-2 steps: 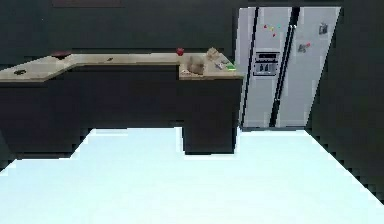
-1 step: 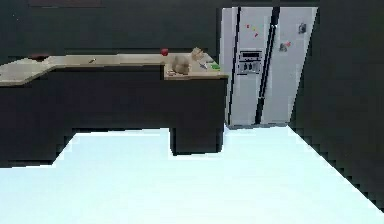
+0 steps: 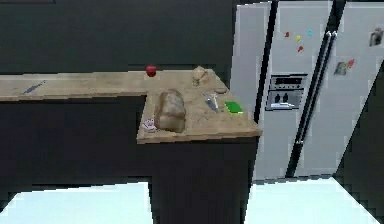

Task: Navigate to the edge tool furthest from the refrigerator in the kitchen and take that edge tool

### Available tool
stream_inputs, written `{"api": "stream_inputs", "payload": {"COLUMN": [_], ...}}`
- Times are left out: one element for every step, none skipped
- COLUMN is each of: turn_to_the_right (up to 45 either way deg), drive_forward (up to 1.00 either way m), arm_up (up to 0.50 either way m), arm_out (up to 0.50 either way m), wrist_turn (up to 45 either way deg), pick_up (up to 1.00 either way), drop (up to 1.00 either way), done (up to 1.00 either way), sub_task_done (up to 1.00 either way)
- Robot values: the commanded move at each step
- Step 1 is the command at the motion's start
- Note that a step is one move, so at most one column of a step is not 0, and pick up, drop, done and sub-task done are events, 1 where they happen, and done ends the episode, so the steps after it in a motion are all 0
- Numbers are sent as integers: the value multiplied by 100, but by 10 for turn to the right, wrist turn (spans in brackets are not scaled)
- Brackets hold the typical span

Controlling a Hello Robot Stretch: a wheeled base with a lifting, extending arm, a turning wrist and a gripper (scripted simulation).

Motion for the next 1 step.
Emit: {"api": "stream_inputs", "payload": {"turn_to_the_right": [60], "drive_forward": [0], "arm_up": [0], "arm_out": [0], "wrist_turn": [0], "pick_up": [0], "drop": [0], "done": [0], "sub_task_done": [0]}}
